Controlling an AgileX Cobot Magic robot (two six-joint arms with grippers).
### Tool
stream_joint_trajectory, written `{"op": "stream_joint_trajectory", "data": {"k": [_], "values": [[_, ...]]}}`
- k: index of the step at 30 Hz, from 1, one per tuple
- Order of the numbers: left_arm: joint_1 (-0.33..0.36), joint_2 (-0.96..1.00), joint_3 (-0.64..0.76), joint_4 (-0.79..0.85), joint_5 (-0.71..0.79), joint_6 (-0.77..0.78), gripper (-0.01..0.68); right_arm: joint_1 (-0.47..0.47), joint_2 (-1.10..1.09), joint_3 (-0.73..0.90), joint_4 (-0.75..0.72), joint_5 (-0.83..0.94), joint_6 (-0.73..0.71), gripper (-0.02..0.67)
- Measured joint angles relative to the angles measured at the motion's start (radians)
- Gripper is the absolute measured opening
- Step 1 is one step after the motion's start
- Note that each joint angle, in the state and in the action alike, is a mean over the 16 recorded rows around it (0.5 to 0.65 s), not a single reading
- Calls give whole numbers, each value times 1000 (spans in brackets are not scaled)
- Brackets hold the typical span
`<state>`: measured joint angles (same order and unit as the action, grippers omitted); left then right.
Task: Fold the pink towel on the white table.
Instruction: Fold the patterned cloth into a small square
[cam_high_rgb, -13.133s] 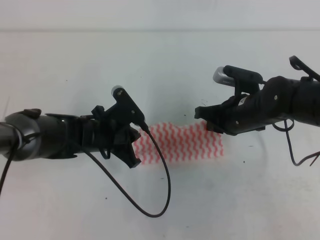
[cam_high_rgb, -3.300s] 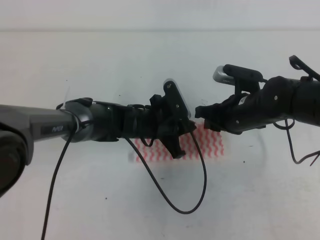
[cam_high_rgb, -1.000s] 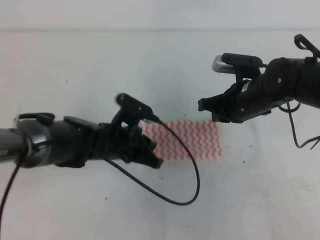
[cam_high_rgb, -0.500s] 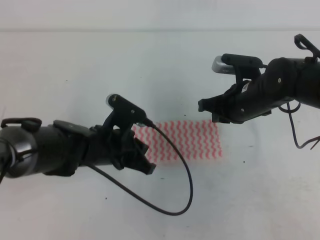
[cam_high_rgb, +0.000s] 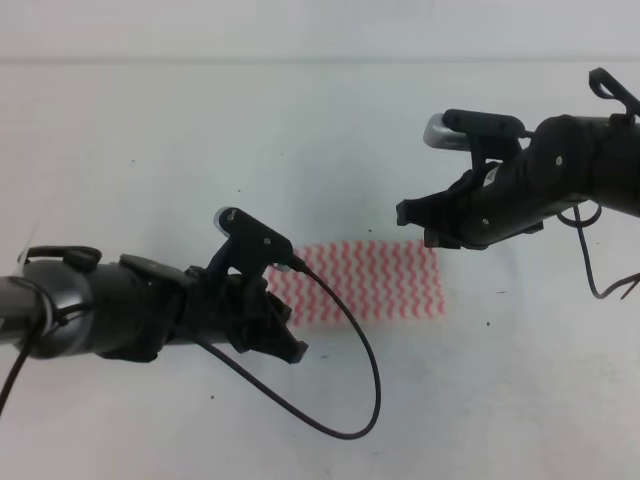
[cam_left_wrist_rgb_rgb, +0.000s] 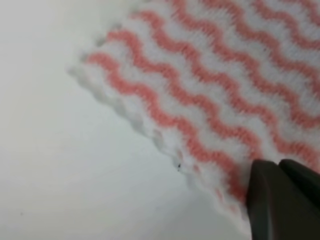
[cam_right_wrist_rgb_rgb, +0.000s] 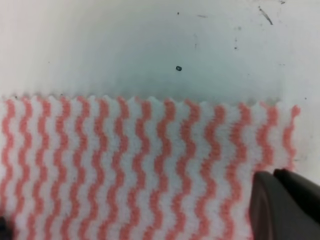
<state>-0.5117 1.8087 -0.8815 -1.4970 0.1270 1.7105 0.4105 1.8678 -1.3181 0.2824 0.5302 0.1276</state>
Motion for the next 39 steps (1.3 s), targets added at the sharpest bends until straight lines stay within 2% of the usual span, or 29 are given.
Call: {"op": "stream_joint_trajectory", "data": {"k": [8,14,29,39], "values": [[0,-63,-1,-2,-8,10,-5,0,0,0,-1,4,0,-18],[0,-79,-14,-9,39,12,-5,-1,0,0,-5,2,0,-18],[0,84,-109,-23,192,12,-5,-18,0,0,-15,-3,0,-18],[0,81,-148,-23,240,12,-5,-19,0,0,-16,-2,0,-18]]}}
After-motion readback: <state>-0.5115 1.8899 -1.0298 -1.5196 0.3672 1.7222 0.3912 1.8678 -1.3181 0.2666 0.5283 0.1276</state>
